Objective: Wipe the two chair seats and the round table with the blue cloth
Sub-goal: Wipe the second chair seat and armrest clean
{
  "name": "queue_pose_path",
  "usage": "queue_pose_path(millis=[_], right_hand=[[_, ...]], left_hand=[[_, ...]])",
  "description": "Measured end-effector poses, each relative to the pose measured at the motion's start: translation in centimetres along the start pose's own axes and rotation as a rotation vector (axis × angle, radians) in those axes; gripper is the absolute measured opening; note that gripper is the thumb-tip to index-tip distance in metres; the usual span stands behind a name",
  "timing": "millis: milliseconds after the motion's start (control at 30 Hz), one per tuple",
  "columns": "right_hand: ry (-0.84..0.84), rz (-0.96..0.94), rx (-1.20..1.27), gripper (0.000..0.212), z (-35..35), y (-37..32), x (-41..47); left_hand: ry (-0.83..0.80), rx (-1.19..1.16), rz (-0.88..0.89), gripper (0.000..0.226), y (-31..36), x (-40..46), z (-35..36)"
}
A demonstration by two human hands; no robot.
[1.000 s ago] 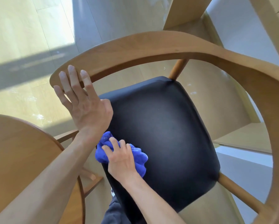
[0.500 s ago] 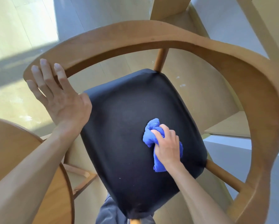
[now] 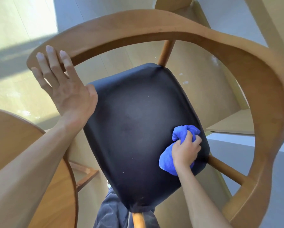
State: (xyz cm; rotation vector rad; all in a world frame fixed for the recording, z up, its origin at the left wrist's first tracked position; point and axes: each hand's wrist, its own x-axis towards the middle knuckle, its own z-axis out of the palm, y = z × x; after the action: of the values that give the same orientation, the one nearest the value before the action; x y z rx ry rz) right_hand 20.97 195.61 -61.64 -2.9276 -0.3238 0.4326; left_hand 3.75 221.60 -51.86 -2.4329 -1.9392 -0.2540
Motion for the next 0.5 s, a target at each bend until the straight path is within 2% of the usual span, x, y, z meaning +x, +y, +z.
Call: queue_pose_path(millis=[133, 267, 367, 500], right_hand=[[-0.015, -0.140, 0.040, 0.043, 2.1, -2.3, -4.9], [-0.093, -0.391, 0.019, 0.049, 4.5, -4.2, -12.8], [-0.211, -0.537, -0.061, 0.057, 5.2, -3.9, -16.9], [-0.260, -0.690, -0.136, 0.057, 4.6, -1.3, -18.4]], left_hand=[[0.002, 0.004, -0.011, 0.081, 0.1, 0.0, 0.2], [-0.010, 0.012, -0.004, 0.082, -0.1, 0.0, 0.1], [-0.039, 0.006, 0.007, 0.083, -0.3, 0.1, -0.1], [-0.044, -0.010, -0.007, 0.082, -0.1, 0.1, -0.4]])
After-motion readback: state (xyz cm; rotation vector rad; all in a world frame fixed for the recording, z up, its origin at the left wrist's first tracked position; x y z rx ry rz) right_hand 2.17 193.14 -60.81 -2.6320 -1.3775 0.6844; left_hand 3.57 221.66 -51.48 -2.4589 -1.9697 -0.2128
